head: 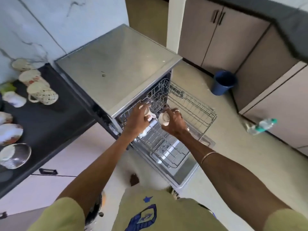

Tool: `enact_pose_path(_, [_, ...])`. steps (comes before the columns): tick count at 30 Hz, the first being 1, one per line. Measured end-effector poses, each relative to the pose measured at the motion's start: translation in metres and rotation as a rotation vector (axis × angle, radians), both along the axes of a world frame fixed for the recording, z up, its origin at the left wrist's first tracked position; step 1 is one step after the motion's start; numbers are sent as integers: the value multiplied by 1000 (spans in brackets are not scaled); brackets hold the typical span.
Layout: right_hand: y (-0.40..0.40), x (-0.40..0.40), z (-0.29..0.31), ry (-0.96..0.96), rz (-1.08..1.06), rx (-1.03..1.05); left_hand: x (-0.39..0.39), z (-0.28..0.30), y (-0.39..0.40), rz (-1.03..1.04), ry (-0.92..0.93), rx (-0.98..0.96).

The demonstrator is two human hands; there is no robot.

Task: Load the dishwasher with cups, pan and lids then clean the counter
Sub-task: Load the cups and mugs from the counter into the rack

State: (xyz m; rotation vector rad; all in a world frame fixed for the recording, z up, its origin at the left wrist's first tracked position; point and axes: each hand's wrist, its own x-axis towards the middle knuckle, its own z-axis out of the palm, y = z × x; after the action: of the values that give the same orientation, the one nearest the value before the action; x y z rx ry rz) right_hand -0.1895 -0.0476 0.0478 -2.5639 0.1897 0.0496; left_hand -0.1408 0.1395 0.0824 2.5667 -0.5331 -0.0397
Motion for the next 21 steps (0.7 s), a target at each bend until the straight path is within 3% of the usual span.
enact_pose_path(10, [-15, -36, -61, 235, -182, 29, 12, -88, -11, -151, 288, 114])
enact_pose_path(21, [30, -26, -172, 350, -364, 143, 46, -226, -11, -309, 384, 335])
